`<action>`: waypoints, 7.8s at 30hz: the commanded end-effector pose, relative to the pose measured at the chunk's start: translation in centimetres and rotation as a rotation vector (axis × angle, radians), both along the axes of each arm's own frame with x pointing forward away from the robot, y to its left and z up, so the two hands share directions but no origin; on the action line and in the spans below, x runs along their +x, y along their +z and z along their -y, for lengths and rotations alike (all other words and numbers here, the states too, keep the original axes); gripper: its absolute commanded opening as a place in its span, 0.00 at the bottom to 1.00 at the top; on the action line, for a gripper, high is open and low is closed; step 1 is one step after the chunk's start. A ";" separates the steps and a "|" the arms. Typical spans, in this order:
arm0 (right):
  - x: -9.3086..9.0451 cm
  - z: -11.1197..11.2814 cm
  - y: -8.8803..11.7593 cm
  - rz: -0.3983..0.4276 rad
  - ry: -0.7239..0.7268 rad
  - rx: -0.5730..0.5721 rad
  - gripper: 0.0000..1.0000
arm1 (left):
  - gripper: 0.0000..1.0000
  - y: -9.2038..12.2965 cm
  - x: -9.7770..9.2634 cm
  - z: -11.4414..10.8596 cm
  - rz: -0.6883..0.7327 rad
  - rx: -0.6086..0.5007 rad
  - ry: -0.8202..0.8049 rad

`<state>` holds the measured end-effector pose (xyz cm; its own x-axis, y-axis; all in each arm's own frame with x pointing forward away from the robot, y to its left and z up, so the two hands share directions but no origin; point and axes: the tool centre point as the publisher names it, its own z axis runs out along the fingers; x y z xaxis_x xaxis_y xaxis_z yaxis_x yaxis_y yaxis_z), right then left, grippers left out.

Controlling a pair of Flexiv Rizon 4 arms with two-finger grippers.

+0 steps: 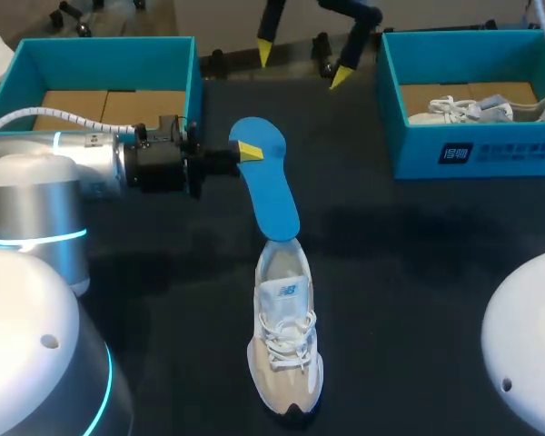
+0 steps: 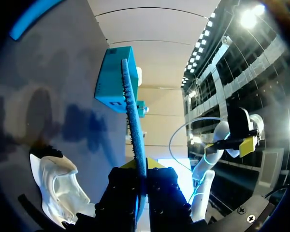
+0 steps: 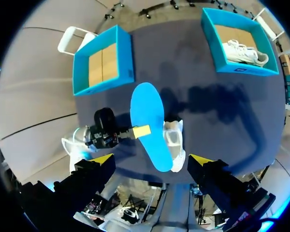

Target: Take the shoe out of the shoebox, open the shoe tongue, remove and reinsert the insole, then place the shoe into the shoebox

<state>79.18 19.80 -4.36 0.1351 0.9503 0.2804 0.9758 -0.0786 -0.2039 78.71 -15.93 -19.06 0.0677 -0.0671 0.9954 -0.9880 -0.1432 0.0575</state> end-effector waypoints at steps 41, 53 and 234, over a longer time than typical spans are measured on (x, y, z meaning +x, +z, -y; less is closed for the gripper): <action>-1.5 2.1 -1.4 0.085 -0.084 0.632 1.00 | 0.00 0.1 0.0 -0.1 0.000 0.002 -0.001; -2.1 2.9 -3.6 0.169 -0.057 0.951 1.00 | 0.00 0.1 0.0 -0.1 0.000 0.002 -0.001; -2.0 0.8 -11.1 0.352 0.078 1.165 1.00 | 0.00 3.1 3.7 -1.8 3.357 0.269 -0.028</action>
<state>76.95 18.22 -15.53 -0.1762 0.0864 0.9806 0.9842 0.0357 0.1737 83.07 -14.14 -16.03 0.1650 -0.0439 -0.9853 0.9863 -0.0016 0.1652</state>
